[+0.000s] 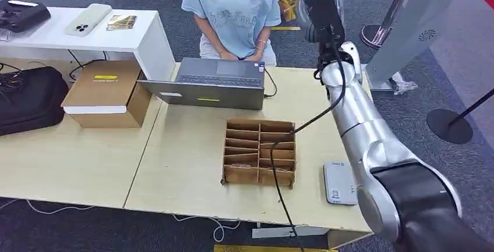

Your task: Pass the card to the sensor for recognition and then transmit it.

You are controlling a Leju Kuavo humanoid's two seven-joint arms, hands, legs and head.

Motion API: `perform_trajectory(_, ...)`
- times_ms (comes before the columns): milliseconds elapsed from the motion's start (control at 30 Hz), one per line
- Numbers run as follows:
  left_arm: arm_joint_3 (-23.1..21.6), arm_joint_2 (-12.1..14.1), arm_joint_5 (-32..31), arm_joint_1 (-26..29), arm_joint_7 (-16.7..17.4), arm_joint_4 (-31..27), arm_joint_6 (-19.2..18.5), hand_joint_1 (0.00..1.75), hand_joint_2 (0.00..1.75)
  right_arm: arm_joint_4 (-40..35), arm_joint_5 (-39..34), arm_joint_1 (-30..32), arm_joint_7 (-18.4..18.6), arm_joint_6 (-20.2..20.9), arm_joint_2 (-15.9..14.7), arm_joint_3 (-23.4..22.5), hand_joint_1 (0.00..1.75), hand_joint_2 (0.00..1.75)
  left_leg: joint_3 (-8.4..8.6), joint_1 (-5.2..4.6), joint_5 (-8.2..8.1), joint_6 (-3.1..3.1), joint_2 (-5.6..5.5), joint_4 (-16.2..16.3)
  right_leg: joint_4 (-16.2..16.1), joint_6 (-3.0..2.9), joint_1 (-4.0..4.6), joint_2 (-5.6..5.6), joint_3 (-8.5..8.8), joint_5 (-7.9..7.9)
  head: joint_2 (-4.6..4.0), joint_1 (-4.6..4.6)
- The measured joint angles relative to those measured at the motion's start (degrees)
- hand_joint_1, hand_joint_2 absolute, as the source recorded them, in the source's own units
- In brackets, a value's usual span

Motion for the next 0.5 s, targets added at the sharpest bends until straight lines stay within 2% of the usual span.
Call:
perform_trajectory(233,0.00,0.13,0.00,0.21,0.02,0.00,-0.04,0.00,0.00,-1.95,-9.07,3.28,0.59,7.78,-4.37,-3.87,1.75,1.75,-0.01,-0.01,-0.01,0.01,-0.04,0.02,-0.07,0.01,0.00,-0.04,0.03,0.00,0.00,0.00)
perform_trajectory(500,0.00,0.11,-0.11,0.35,0.26,0.00,0.00,0.00,0.00,-5.56,-17.02,11.42,0.46,16.23,-10.37,-8.40,1.75,1.75,-0.01,0.00,-0.05,0.06,-0.06,0.02,-0.11,0.04,0.00,-0.07,0.03,-0.02,0.00,-0.02)
